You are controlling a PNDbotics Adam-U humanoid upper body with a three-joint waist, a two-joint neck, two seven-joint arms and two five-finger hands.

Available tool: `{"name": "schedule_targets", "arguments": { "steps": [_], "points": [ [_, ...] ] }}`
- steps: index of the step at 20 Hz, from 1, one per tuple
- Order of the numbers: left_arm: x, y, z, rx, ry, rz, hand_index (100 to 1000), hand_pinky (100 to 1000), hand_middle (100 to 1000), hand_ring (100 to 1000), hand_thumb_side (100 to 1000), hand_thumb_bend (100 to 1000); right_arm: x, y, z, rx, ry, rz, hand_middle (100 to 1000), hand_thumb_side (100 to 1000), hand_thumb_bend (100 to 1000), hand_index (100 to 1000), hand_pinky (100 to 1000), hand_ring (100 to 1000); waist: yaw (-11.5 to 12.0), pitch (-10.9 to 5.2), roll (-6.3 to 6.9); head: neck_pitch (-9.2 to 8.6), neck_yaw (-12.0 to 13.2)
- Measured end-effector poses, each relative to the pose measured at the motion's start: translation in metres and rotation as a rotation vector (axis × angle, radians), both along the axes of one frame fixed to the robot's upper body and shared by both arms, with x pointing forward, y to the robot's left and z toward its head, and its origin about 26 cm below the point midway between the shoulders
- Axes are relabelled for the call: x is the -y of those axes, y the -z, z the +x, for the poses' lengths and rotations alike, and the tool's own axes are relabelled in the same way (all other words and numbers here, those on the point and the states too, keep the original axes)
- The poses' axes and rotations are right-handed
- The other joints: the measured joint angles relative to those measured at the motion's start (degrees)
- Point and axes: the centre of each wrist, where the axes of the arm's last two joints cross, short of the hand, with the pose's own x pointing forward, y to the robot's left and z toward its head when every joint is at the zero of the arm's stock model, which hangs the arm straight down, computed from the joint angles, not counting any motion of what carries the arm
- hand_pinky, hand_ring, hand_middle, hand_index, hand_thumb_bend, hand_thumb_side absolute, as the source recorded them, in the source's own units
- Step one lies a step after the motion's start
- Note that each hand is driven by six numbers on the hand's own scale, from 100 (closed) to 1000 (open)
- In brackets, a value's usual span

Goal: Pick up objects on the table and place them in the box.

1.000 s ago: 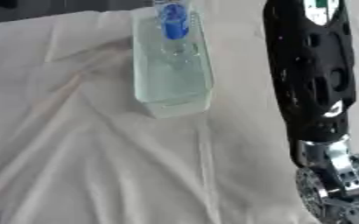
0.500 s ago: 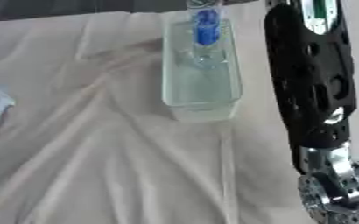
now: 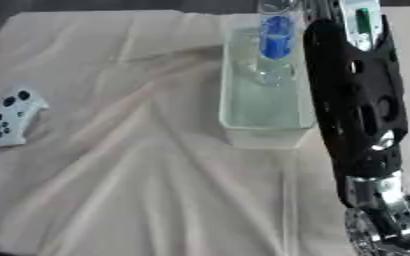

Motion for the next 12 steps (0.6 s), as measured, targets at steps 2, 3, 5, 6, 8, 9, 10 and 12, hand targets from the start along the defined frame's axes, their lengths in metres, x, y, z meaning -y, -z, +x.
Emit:
{"name": "schedule_targets", "arguments": {
  "steps": [2,3,5,6,8,9,10,12],
  "points": [
    [0.0,0.006,-0.005,0.034,-0.036,-0.014,1000,777,1000,888,899,979,0.003,0.0,0.001,-0.009,0.005,-0.003,852,1000,100,875,693,797,0.74,0.41,-0.34,-0.04,-0.01],
    [0.0,0.009,-0.007,0.054,-0.047,-0.026,998,776,1000,887,895,984,0.004,0.0,0.002,-0.012,0.009,-0.006,852,1000,100,875,693,797,1.18,0.56,-0.45,-0.04,-0.02],
    [0.0,0.014,-0.009,0.106,-0.06,-0.053,992,760,1000,885,893,973,0.007,0.0,0.002,-0.02,0.014,-0.013,853,1000,100,876,694,798,1.96,0.85,-0.61,-0.04,-0.03],
    [0.0,0.017,-0.01,0.142,-0.058,-0.071,994,765,1000,887,893,976,0.008,0.0,0.003,-0.025,0.015,-0.013,853,1000,100,876,694,798,2.21,0.91,-0.7,-0.04,-0.04],
    [0.0,0.023,-0.01,0.222,-0.039,-0.107,985,741,1000,876,882,963,0.009,0.001,0.004,-0.032,0.016,-0.016,854,1000,100,877,695,799,2.55,1.01,-0.85,-0.04,-0.04],
    [0.001,0.025,-0.01,0.271,-0.021,-0.129,978,721,1000,864,890,947,0.01,0.001,0.004,-0.036,0.016,-0.017,854,1000,100,876,695,798,2.68,1.04,-0.94,-0.04,-0.04],
    [0.002,0.028,-0.009,0.334,0.008,-0.156,978,723,1000,867,887,949,0.01,0.001,0.004,-0.038,0.015,-0.017,854,1000,100,876,695,798,2.75,1.07,-1.11,-0.04,-0.14],
    [0.005,0.033,-0.007,0.464,0.076,-0.216,965,721,1000,842,873,950,0.01,0.001,0.004,-0.042,0.009,-0.017,854,1000,100,876,695,798,2.76,1.07,-1.5,-0.03,-0.51]
  ]
}}
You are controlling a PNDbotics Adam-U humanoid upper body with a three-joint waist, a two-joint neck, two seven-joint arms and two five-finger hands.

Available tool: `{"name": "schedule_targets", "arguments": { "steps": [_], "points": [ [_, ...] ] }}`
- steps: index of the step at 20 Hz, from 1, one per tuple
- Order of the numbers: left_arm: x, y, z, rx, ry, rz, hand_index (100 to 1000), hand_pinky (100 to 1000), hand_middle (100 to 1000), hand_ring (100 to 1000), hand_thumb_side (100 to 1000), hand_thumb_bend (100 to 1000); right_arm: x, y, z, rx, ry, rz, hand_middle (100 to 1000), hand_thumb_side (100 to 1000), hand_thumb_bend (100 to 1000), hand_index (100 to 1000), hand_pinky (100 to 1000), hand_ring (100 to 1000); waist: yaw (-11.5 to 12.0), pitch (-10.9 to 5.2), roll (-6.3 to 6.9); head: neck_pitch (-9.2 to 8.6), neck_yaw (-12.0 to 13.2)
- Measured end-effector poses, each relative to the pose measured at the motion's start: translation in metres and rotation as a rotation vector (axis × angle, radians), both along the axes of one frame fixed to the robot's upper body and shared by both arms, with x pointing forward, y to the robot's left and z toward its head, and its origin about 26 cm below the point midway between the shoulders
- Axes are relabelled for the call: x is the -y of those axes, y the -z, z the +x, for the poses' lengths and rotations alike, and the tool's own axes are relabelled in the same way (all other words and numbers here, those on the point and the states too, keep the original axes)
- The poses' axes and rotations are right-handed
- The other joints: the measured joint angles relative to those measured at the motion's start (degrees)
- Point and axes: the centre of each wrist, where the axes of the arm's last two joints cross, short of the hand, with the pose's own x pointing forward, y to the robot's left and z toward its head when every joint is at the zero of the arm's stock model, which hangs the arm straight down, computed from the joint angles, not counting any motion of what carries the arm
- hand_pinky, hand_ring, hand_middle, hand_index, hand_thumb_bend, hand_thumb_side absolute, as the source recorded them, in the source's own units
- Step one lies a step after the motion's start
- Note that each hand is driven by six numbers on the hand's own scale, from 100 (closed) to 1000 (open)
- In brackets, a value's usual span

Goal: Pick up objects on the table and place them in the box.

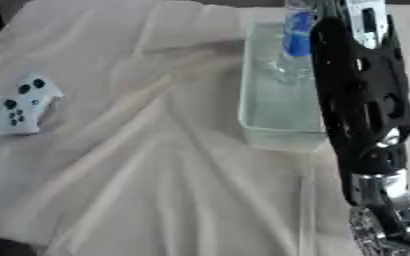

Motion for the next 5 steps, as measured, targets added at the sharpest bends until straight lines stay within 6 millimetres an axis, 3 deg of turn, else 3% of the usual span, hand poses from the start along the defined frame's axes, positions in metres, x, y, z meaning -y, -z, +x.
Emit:
{"name": "schedule_targets", "arguments": {
  "steps": [5],
  "points": [
    [0.012,0.015,0.005,0.234,0.15,-0.099,952,703,1000,825,879,932,0.0,-0.003,-0.001,0.001,-0.013,0.005,849,1000,100,871,690,795,-0.49,0.0,-0.7,0.25,-0.47]
  ]
}}
